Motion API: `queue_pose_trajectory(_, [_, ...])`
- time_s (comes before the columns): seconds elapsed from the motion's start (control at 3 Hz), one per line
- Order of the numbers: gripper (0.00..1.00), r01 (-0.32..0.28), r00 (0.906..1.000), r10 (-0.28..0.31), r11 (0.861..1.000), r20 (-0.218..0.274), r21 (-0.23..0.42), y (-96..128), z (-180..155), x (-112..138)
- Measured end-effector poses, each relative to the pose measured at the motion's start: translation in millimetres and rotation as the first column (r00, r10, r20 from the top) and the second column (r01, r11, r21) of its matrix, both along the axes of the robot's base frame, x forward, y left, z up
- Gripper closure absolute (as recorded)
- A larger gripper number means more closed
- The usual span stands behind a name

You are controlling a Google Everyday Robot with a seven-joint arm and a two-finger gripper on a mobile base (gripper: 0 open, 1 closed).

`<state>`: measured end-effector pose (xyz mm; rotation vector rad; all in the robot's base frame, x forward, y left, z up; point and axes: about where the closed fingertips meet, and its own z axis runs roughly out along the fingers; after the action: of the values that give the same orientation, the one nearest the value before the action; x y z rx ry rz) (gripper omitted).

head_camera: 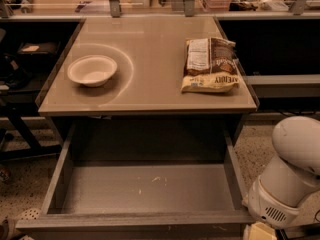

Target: Open top drawer

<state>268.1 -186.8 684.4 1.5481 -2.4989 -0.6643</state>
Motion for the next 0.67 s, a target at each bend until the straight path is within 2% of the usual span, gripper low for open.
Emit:
queue_pose_trajectory(0.33, [0.0, 0.043, 0.9947, -0.041, 0.999, 0.095, -0.023, -11.8, 43.3, 1.9])
queue_pose_trajectory(0.67, [0.0, 0.09, 0.9716, -0.078, 0.995, 0.223, -0.044, -24.4, 103.6, 5.3])
